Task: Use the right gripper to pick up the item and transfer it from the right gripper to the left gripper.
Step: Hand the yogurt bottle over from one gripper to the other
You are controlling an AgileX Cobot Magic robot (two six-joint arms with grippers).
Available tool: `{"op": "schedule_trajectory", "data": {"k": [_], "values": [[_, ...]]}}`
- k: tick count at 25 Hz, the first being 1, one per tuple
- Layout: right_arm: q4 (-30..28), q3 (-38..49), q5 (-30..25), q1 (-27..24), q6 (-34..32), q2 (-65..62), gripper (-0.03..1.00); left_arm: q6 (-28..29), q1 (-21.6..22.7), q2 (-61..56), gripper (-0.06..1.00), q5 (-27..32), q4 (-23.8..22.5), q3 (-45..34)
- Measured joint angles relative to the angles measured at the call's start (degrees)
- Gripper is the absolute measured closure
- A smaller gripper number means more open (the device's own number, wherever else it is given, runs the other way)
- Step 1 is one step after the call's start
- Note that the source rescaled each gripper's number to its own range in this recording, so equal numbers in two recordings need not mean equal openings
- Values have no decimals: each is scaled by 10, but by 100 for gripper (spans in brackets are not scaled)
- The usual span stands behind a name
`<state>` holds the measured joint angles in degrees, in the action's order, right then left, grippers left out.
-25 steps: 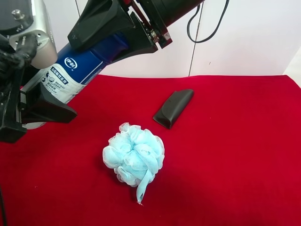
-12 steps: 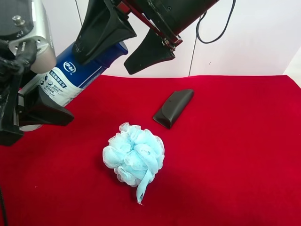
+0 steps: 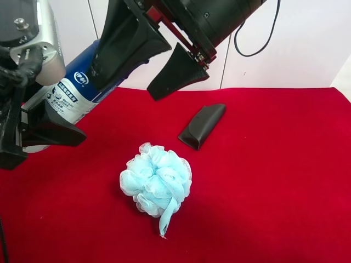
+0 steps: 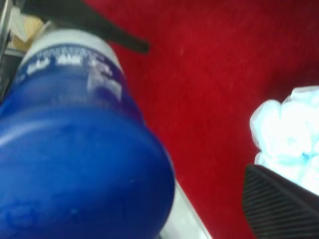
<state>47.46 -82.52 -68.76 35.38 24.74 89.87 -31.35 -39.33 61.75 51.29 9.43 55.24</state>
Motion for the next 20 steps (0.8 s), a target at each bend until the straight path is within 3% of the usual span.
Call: {"op": "schedule_trajectory", "data": {"k": [4,9,12,20], "values": [[-24,0,-5,0,-10,-16,-3,0,0,0,93,0,0,0],[-117,0,-7,16,-41,-53,-3,-2,0,0,93,0,0,0],[-194,0,-10,58,-69,-77,-3,-2,0,0,93,0,0,0],[-307,0,-13,153,-144,-137,-3,-2,0,0,93,0,0,0]]}}
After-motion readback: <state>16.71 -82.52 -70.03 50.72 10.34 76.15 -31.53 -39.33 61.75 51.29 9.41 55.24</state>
